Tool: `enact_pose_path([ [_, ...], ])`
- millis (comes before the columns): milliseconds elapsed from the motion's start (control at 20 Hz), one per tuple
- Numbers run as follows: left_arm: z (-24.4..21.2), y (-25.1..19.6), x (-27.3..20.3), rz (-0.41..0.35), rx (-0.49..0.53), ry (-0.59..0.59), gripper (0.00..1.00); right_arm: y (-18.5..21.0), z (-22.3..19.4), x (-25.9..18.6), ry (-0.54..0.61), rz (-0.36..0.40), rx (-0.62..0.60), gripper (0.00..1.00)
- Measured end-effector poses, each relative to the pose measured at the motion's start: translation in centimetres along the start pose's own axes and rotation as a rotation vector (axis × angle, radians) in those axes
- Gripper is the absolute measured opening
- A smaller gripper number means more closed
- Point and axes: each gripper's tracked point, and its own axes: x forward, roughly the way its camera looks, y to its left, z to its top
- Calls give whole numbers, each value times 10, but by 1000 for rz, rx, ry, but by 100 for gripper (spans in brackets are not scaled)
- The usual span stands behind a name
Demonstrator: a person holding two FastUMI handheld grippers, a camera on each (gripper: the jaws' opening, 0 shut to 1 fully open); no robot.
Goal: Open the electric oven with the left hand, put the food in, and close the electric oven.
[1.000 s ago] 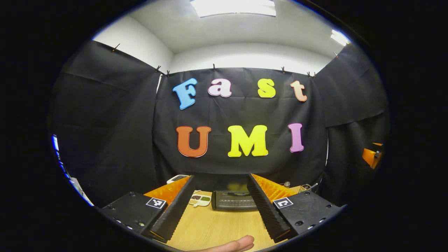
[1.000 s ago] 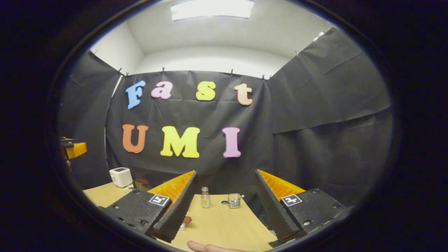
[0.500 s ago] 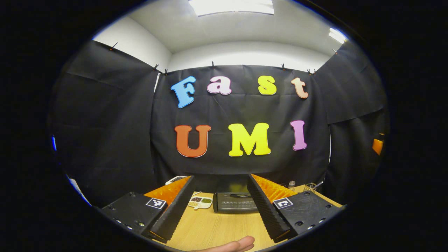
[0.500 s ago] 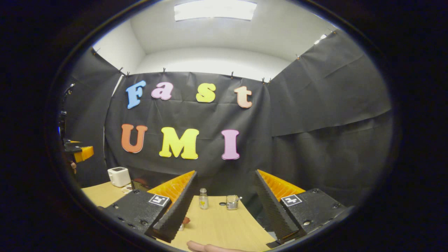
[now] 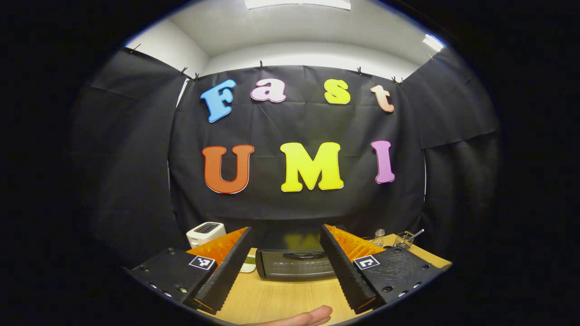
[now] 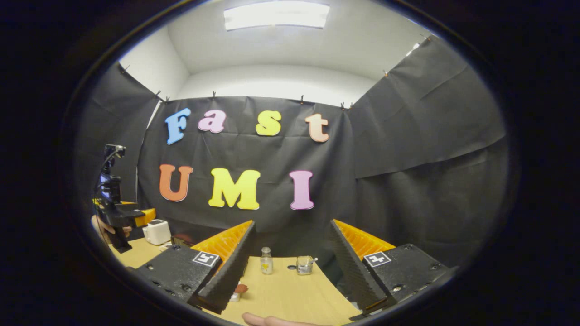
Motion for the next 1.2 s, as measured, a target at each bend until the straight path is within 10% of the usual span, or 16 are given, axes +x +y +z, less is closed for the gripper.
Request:
enact_pose_path([
  [550,-122,-32,148,-12,85,239,96,-28,-23,12,10,-18,8,100],
  [1200,-186,-55,189,-75,12,401,96,-59,-68,37,79,-43,5,100],
])
